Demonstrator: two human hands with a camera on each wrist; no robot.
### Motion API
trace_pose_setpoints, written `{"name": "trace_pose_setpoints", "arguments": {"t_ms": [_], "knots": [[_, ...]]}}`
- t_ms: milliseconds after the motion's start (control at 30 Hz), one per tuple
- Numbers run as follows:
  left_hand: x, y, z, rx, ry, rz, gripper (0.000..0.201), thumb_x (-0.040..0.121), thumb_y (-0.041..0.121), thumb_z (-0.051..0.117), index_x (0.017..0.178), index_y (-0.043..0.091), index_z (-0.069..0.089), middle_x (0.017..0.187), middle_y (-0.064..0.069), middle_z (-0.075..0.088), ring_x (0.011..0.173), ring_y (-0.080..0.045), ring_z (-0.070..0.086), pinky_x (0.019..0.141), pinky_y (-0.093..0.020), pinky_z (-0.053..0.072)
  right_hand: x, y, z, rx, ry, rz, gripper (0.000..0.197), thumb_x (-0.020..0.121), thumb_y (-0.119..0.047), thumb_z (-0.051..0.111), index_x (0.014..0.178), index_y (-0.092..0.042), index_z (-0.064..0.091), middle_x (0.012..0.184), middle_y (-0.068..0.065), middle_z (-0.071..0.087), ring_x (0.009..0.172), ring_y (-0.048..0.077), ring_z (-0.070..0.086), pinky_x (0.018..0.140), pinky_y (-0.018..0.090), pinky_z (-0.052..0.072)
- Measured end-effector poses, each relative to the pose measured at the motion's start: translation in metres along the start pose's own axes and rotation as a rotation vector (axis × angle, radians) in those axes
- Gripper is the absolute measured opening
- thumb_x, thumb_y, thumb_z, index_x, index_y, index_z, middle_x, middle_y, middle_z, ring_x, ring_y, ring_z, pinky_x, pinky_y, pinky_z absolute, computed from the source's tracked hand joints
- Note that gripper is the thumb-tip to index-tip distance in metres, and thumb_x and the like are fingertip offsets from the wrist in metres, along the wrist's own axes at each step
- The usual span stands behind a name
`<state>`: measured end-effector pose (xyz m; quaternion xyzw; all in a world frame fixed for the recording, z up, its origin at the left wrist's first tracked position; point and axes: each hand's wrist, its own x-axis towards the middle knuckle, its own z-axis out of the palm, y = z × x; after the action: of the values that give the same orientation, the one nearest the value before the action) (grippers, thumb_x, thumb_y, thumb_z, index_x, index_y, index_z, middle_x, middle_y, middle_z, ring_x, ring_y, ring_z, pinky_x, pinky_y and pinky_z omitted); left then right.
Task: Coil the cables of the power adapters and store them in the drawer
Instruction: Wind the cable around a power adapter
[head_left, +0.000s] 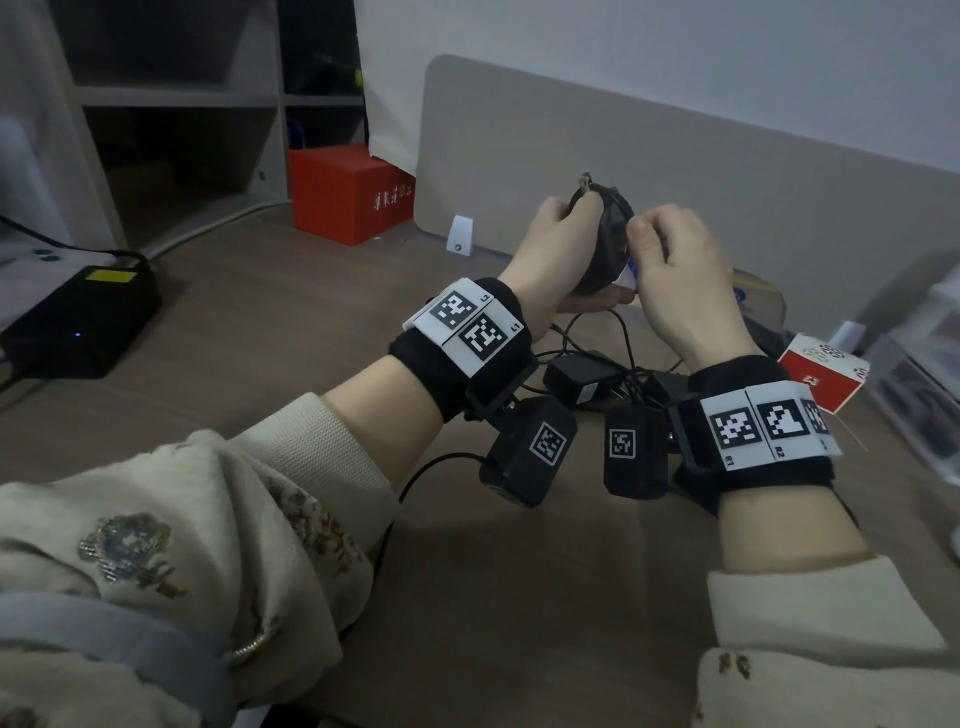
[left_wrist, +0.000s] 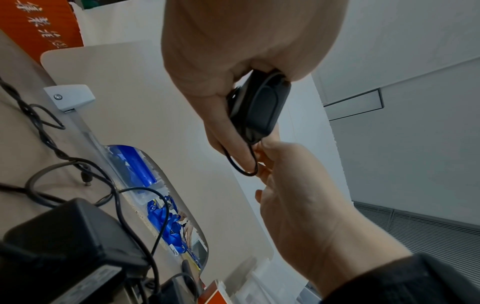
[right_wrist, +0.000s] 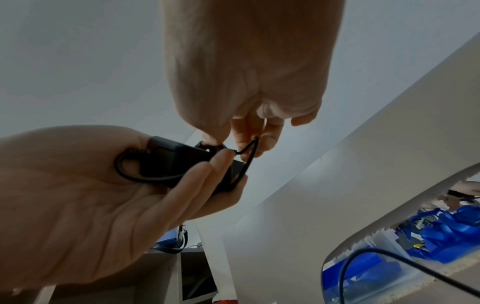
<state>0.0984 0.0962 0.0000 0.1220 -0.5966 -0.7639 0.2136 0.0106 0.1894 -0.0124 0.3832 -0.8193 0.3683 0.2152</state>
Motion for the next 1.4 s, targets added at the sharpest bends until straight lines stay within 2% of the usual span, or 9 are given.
{"name": "trace_pose_setpoints", "arguments": {"t_ms": [133, 267, 533, 667, 733, 933, 1100, 1267, 1400], "knots": [[0.000, 0.002, -0.001, 0.002, -0.009, 0.017, 0.024, 0.104, 0.029, 0.039, 0.121, 0.013, 0.044, 0.111, -0.012, 0.055, 0.074, -0.025, 0.068, 0.057, -0.034, 0.062, 0.001, -0.001, 0.004, 0.022, 0.062, -0.034, 0.032, 0.103, -0.027, 0.037, 0.096, -0.004, 0.057, 0.095, 0.003, 0.049, 0.091, 0.021, 0.046, 0.089, 0.050, 0.038], [0.002, 0.005, -0.005, 0.006, -0.023, -0.008, 0.025, 0.103, 0.028, 0.040, 0.123, 0.015, 0.045, 0.112, -0.012, 0.055, 0.083, -0.030, 0.069, 0.055, -0.033, 0.060, 0.000, -0.001, 0.008, 0.021, 0.080, -0.049, 0.035, 0.102, -0.030, 0.035, 0.094, -0.003, 0.056, 0.093, 0.003, 0.048, 0.093, 0.025, 0.047, 0.088, 0.050, 0.037], [0.009, 0.008, -0.007, 0.001, -0.016, -0.049, 0.022, 0.101, 0.027, 0.043, 0.119, 0.015, 0.048, 0.120, -0.019, 0.056, 0.094, -0.037, 0.070, 0.074, -0.046, 0.062, -0.002, 0.003, 0.013, 0.066, 0.153, -0.095, 0.038, 0.097, -0.035, 0.035, 0.087, -0.003, 0.055, 0.087, 0.001, 0.046, 0.090, 0.026, 0.049, 0.079, 0.044, 0.037], [0.012, 0.005, -0.007, -0.001, -0.031, -0.058, 0.029, 0.101, 0.028, 0.041, 0.126, 0.013, 0.047, 0.121, -0.021, 0.059, 0.077, -0.031, 0.070, 0.068, -0.042, 0.062, -0.001, 0.006, 0.012, 0.044, 0.171, -0.124, 0.035, 0.098, -0.032, 0.037, 0.080, -0.006, 0.051, 0.083, 0.003, 0.045, 0.087, 0.031, 0.048, 0.073, 0.041, 0.035], [0.013, 0.004, -0.007, -0.020, -0.052, -0.072, 0.034, 0.102, 0.030, 0.040, 0.130, 0.013, 0.047, 0.122, -0.022, 0.060, 0.066, -0.027, 0.070, 0.060, -0.037, 0.061, -0.001, 0.006, 0.012, 0.036, 0.177, -0.119, 0.038, 0.098, -0.033, 0.037, 0.081, -0.003, 0.053, 0.083, 0.003, 0.045, 0.087, 0.032, 0.049, 0.075, 0.045, 0.037], [0.012, 0.005, -0.008, -0.018, -0.070, -0.076, 0.035, 0.101, 0.030, 0.042, 0.130, 0.012, 0.049, 0.119, -0.021, 0.062, 0.067, -0.026, 0.070, 0.062, -0.036, 0.061, -0.001, 0.006, 0.014, 0.038, 0.168, -0.100, 0.036, 0.098, -0.033, 0.035, 0.083, -0.005, 0.051, 0.086, 0.002, 0.044, 0.089, 0.031, 0.049, 0.077, 0.047, 0.037], [0.007, 0.006, -0.009, -0.062, -0.094, -0.152, 0.026, 0.103, 0.029, 0.041, 0.117, 0.012, 0.056, 0.104, -0.015, 0.062, 0.066, -0.022, 0.067, 0.061, -0.032, 0.060, -0.001, 0.010, 0.014, -0.008, 0.138, -0.094, 0.030, 0.098, -0.033, 0.033, 0.081, -0.010, 0.043, 0.087, 0.004, 0.043, 0.088, 0.026, 0.041, 0.074, 0.035, 0.026], [0.006, 0.006, -0.010, -0.032, -0.090, -0.175, 0.035, 0.103, 0.033, 0.041, 0.128, 0.012, 0.053, 0.089, -0.013, 0.062, 0.052, -0.021, 0.066, 0.055, -0.030, 0.060, -0.001, 0.008, 0.014, -0.029, 0.128, -0.107, 0.025, 0.098, -0.032, 0.033, 0.081, -0.015, 0.040, 0.089, 0.002, 0.043, 0.089, 0.021, 0.039, 0.072, 0.033, 0.020], [0.004, 0.005, -0.011, 0.000, -0.122, -0.183, 0.034, 0.104, 0.036, 0.039, 0.125, 0.012, 0.053, 0.083, -0.011, 0.064, 0.053, -0.021, 0.067, 0.051, -0.029, 0.058, -0.002, 0.008, 0.014, -0.041, 0.123, -0.124, 0.022, 0.099, -0.029, 0.033, 0.082, -0.017, 0.040, 0.089, 0.000, 0.042, 0.090, 0.024, 0.042, 0.075, 0.036, 0.023]]}}
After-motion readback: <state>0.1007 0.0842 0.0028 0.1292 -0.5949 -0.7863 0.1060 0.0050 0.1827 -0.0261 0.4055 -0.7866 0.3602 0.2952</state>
